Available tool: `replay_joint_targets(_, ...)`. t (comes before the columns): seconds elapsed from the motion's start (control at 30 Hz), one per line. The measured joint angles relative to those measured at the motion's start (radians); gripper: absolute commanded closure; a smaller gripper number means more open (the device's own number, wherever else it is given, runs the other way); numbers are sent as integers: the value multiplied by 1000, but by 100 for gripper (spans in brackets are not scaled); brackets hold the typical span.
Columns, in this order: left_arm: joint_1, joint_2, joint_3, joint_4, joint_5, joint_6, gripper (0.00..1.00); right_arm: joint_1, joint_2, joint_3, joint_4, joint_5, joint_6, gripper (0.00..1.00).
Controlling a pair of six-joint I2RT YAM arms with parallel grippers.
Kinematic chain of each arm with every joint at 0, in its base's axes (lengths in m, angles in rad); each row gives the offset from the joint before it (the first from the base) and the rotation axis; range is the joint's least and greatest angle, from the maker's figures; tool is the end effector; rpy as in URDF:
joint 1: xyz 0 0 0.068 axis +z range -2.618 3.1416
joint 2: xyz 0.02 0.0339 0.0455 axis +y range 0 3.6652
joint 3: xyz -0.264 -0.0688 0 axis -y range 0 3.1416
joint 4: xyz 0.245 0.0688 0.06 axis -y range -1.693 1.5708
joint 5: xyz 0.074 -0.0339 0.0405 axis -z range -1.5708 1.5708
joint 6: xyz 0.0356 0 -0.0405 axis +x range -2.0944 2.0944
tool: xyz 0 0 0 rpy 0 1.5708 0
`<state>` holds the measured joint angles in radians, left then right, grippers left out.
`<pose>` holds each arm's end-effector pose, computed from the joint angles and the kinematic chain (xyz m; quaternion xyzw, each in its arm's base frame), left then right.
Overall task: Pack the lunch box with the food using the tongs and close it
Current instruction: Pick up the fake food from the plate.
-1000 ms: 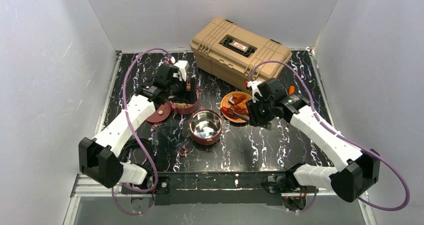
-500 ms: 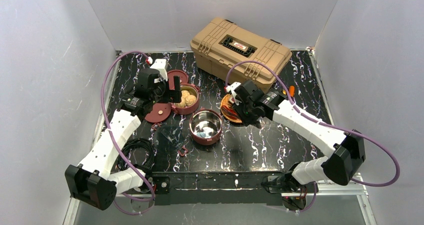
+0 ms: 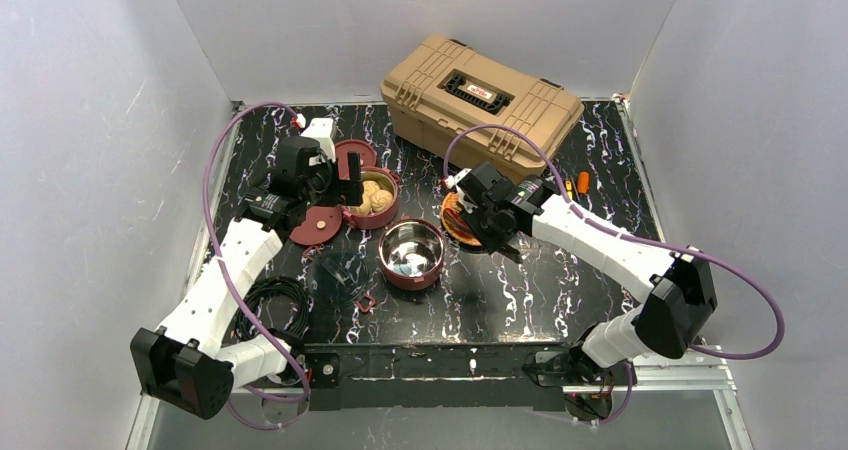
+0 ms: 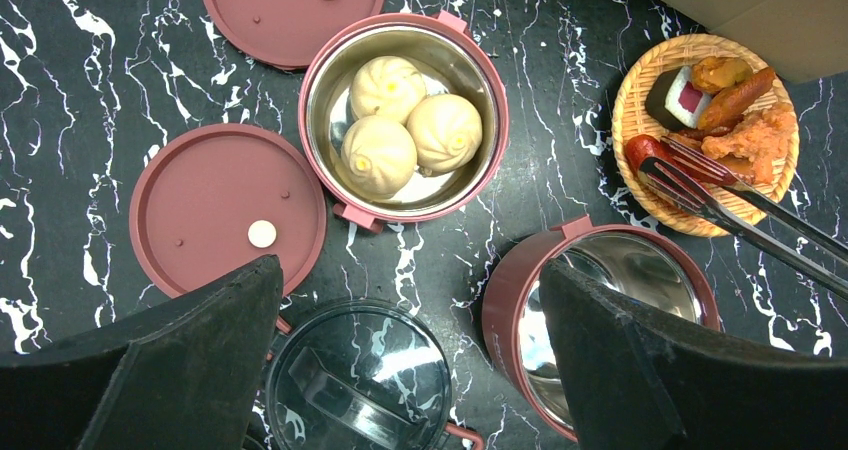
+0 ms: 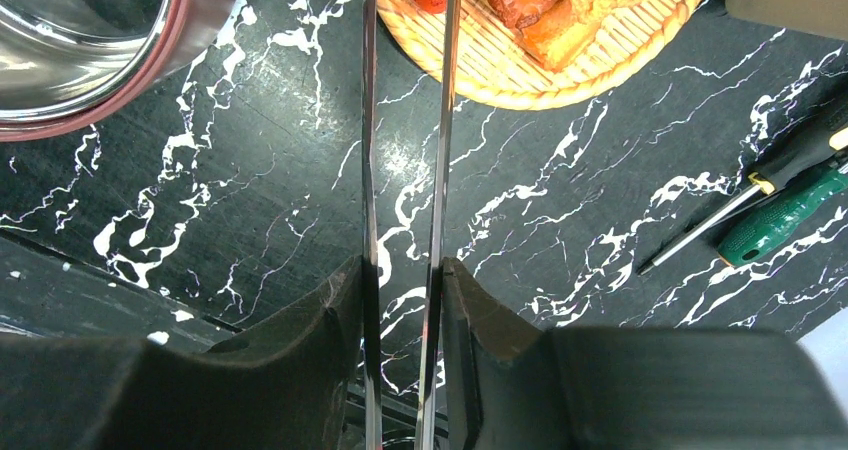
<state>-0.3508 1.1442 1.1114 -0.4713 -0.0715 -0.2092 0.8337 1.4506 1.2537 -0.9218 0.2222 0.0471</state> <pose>0.2389 -0.0847 0.3529 0.0428 0.8597 -0.1108 0.4968 0.1993 0.2079 0.2887 -0.3482 0.9041 -0.0028 0.2476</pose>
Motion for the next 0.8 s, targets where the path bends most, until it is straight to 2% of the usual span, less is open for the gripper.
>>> replay_joint_targets(0.33, 0, 18, -5, 1, -2, -4, 2, 0, 5, 9, 23, 12, 57, 96)
replay_joint_targets(0.8, 0, 12, -19, 13, -20, -4, 2, 5, -141, 8, 118, 76, 150, 97)
